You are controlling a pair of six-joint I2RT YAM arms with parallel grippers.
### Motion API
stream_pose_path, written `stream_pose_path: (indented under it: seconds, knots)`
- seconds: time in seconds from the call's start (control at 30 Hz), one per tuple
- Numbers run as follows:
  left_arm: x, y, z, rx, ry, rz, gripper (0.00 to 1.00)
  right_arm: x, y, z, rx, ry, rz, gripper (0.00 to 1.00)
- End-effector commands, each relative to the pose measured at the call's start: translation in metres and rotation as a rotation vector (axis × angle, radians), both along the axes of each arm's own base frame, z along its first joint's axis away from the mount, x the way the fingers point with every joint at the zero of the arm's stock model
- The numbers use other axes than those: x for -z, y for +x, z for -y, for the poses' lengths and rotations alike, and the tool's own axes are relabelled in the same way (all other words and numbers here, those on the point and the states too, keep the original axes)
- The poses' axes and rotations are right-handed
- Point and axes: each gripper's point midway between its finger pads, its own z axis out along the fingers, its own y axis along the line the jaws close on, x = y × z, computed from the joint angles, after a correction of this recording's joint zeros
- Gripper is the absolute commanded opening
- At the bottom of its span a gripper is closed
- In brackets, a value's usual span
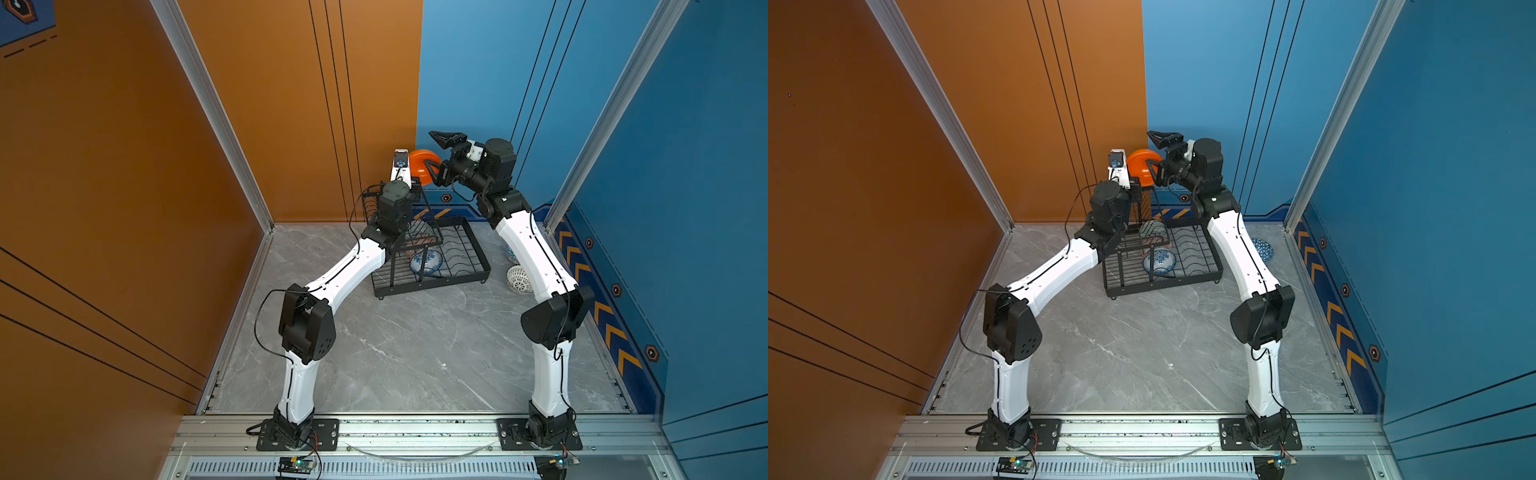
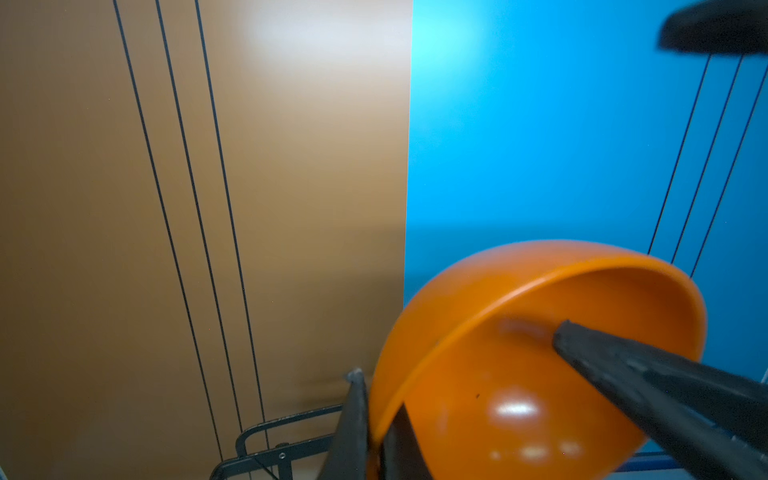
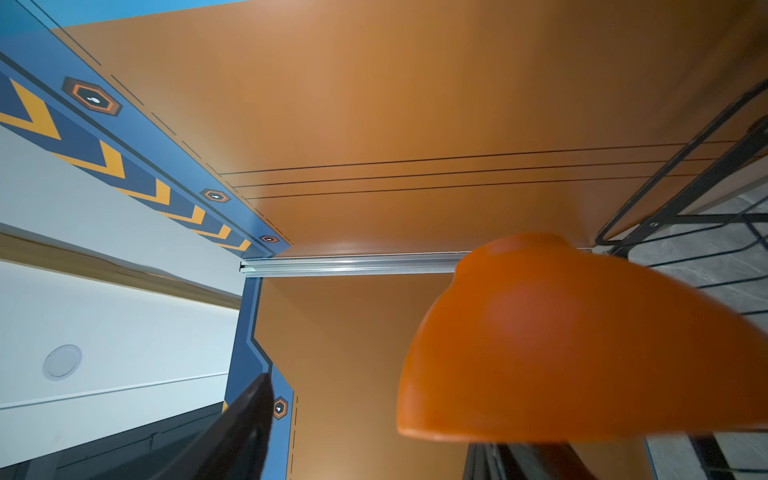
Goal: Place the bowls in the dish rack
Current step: 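Grasp the orange bowl rim with right gripper while left gripper releases it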
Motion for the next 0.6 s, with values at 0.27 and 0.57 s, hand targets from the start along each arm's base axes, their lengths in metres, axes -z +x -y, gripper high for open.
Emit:
stream_pose_path:
  seconds: [0.27,0.57]
  knots:
    - [-0.018,-0.013,-0.006,-0.022,-0.037,0.043,0.0,0.0,0.009,0.006,0.053,0.008,0.01,0.35]
    - [-0.02,-0.015,-0.012,-0.044,-0.041,0.045,0.0,0.002,0.013,0.005,0.051,0.023,0.005,0.03]
